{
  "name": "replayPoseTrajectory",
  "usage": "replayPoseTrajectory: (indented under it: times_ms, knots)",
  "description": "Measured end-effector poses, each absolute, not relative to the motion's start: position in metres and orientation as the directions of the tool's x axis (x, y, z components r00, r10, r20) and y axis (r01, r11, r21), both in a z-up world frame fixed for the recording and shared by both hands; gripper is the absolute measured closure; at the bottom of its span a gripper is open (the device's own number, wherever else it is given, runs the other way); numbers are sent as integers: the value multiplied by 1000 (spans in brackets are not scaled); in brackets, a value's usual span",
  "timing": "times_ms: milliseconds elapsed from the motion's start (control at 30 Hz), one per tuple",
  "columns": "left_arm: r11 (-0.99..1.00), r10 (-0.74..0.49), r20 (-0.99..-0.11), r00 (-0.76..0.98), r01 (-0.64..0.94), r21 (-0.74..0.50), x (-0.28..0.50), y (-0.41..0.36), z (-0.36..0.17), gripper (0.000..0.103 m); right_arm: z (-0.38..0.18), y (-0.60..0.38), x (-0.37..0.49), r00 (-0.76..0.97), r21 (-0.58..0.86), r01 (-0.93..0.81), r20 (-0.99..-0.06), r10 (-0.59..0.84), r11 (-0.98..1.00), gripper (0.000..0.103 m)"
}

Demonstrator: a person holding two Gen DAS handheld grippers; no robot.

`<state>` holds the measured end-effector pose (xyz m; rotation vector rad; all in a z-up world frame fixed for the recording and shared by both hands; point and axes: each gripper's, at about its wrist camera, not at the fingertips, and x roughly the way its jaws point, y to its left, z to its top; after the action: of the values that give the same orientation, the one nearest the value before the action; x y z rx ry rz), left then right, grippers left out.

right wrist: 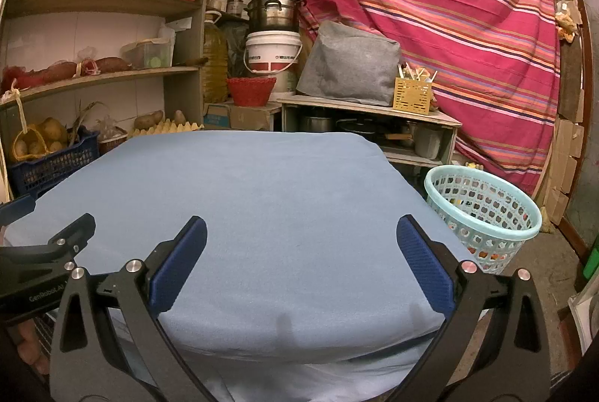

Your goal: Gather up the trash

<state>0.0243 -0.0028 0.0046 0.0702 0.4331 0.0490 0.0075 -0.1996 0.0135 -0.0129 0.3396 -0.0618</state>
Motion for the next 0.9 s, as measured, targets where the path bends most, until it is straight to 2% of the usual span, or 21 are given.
replayPoseTrajectory:
  times_ms: [900]
  knots:
    - [996,70,-401,913,-41,79,22,2,2,4,12,-202,7,940,-27,55,-335,-61,998,4]
